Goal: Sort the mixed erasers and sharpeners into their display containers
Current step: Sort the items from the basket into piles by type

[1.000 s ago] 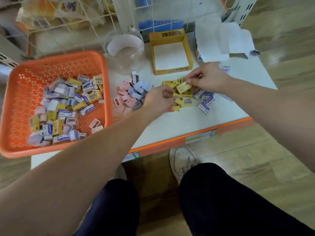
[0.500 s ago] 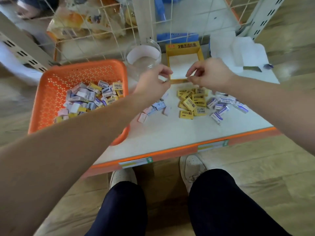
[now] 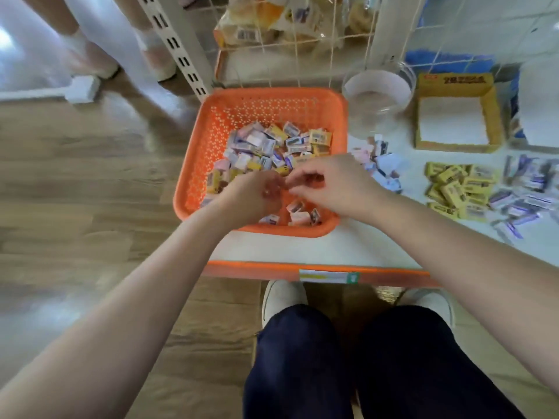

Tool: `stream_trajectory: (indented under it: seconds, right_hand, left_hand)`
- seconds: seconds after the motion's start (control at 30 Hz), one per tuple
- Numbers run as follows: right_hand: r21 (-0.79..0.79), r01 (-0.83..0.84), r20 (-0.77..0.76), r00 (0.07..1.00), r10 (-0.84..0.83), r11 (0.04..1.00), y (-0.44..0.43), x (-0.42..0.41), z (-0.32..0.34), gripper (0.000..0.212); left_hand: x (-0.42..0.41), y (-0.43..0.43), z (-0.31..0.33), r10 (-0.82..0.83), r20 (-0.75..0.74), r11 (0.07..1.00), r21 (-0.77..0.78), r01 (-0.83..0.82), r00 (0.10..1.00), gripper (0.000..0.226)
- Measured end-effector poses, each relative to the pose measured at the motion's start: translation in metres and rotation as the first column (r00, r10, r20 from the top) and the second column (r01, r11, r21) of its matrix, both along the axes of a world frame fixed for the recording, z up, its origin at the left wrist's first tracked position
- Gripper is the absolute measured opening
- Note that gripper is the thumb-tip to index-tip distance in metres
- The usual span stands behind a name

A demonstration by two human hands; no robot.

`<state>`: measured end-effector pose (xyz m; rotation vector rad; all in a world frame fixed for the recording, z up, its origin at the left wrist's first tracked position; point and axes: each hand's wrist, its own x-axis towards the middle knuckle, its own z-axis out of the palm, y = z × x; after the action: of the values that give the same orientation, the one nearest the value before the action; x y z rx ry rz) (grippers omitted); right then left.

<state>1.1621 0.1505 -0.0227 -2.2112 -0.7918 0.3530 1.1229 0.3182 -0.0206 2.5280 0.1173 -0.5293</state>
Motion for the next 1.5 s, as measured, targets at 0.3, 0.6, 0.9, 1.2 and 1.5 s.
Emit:
stream_trajectory:
  seconds: [0.3,0.6,0.9,1.2,1.5]
  right_hand:
    - [-0.696,-0.034,0.239,0.931,0.275,0.718,0.024,-0.004,-0.011,0.022]
    - [-0.73,-0.033,0.285,0.893,0.348,0.683,0.029,-0.005,-0.013,0.02]
    - [-0.459,0.034,0.369,0.916,0.156,0.888,0.022,-0.006,-0.017,0.028]
    - [-0.082,0.166,0.285,0.949,-0.137,0.983,0.017,-0.01,-0.016,0.021]
    - [0.439,0.704,-0.068,0.646,-0.76,0.559,-0.073,0.019,0.001,0.017]
  left_hand:
    - [0.002,0.027,-0.011,-0.104,-0.142,0.988,0.1,0.119,0.984,0.04]
    - [0.012,0.023,-0.015,-0.293,-0.263,0.895,0.263,0.36,0.919,0.033]
    - [0.005,0.027,-0.018,-0.151,-0.147,0.981,0.103,0.167,0.978,0.03]
    - [0.008,0.018,-0.005,-0.147,0.06,0.968,0.212,0.131,0.987,0.027]
    - [0.026,-0.097,0.021,0.088,0.448,0.977,-0.213,0.01,0.89,0.024]
